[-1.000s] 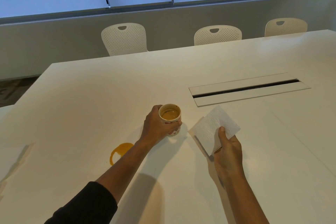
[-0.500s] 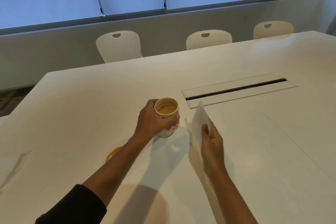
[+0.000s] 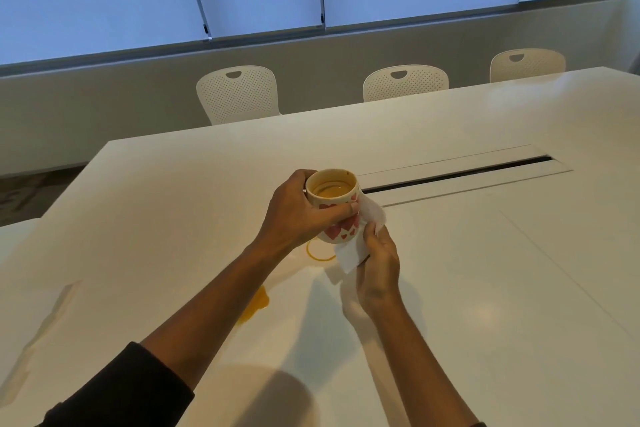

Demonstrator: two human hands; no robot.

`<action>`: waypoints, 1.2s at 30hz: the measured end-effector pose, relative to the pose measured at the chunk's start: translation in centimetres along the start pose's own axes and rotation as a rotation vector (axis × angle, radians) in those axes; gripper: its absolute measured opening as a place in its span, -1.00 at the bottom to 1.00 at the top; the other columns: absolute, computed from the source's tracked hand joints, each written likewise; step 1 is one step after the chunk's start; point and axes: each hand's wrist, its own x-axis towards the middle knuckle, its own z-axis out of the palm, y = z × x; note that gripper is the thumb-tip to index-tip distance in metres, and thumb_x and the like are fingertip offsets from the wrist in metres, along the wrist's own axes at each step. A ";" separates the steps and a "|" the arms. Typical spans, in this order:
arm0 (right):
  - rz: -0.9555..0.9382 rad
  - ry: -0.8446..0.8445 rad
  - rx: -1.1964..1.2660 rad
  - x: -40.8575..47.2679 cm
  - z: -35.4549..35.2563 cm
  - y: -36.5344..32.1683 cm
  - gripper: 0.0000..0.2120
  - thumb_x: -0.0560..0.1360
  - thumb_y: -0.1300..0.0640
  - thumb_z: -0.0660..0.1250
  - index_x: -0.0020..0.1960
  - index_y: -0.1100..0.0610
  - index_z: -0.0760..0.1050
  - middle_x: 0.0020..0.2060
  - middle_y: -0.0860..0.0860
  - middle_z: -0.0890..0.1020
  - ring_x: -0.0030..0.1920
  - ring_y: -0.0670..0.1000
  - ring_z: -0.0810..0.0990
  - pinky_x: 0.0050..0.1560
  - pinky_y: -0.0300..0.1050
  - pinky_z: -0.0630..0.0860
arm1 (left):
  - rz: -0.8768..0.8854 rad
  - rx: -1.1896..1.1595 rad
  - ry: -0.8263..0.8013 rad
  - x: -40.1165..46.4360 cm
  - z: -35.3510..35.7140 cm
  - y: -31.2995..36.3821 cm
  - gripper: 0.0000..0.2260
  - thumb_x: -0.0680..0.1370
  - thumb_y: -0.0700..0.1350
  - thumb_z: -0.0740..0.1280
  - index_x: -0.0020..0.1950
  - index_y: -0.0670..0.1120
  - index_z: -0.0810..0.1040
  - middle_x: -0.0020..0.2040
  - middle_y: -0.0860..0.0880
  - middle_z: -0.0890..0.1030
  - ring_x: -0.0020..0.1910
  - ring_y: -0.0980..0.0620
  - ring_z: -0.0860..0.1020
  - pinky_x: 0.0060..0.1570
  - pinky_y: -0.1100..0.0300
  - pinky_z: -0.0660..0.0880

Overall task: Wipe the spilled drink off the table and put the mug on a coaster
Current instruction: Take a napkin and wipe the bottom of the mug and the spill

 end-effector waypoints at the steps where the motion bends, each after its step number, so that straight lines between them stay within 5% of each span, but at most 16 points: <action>1: 0.035 0.007 0.088 0.1 0.1 -0.1 -0.70 0.67 -0.12 0.22 0.36 -0.15 0.54 0.19 0.00 0.74 0.22 0.08 0.72 0.16 -0.02 0.68 | -0.003 -0.002 0.002 0.0 -0.3 0.1 -0.34 0.32 0.30 0.54 0.31 0.07 0.47 0.14 0.16 0.57 0.05 0.07 0.60 -0.06 0.32 0.56; 7: 0.269 -0.066 0.530 0.5 1.6 -0.2 -0.63 0.73 -0.02 0.16 0.45 0.06 0.51 0.24 0.20 0.72 0.11 0.21 0.77 -0.02 0.16 0.71 | -0.034 -0.007 0.011 0.0 -1.6 0.6 -0.39 0.36 0.30 0.51 0.30 0.07 0.49 0.18 0.13 0.61 0.05 0.04 0.62 -0.02 0.27 0.59; 12: 0.343 -0.106 0.770 0.0 3.5 0.0 -0.64 0.73 0.05 0.16 0.46 0.12 0.49 0.30 0.26 0.67 0.16 0.29 0.74 0.12 0.28 0.69 | -0.021 -0.001 0.028 -0.3 -2.5 0.7 -0.36 0.36 0.30 0.51 0.33 0.04 0.49 0.23 0.06 0.63 0.07 0.04 0.62 0.03 0.20 0.63; 20: 0.432 -0.108 0.821 -1.2 5.4 0.6 -0.61 0.74 0.04 0.15 0.51 0.12 0.43 0.31 0.28 0.66 0.33 0.34 0.62 0.26 0.31 0.60 | -0.019 0.009 0.064 -1.1 -3.7 -0.2 -0.35 0.37 0.26 0.52 0.35 0.00 0.49 0.25 0.03 0.63 0.05 0.07 0.60 0.00 0.27 0.57; 27: 0.469 -0.091 0.938 -2.2 6.8 1.4 -0.65 0.75 0.05 0.14 0.44 0.18 0.46 0.29 0.29 0.67 0.24 0.35 0.69 0.42 0.29 0.49 | -0.003 -0.003 0.083 -1.5 -4.8 -0.7 -0.36 0.39 0.23 0.53 0.36 -0.02 0.48 0.26 0.02 0.63 0.05 0.08 0.58 -0.07 0.39 0.50; 36: 0.435 -0.011 1.009 -3.3 8.2 2.7 -0.66 0.75 0.15 0.17 0.49 0.20 0.45 0.29 0.28 0.67 0.28 0.32 0.66 0.44 0.31 0.48 | 0.019 0.001 0.101 -2.1 -5.1 -1.1 -0.33 0.38 0.25 0.53 0.36 -0.05 0.48 0.26 0.00 0.63 0.08 0.08 0.59 0.03 0.24 0.61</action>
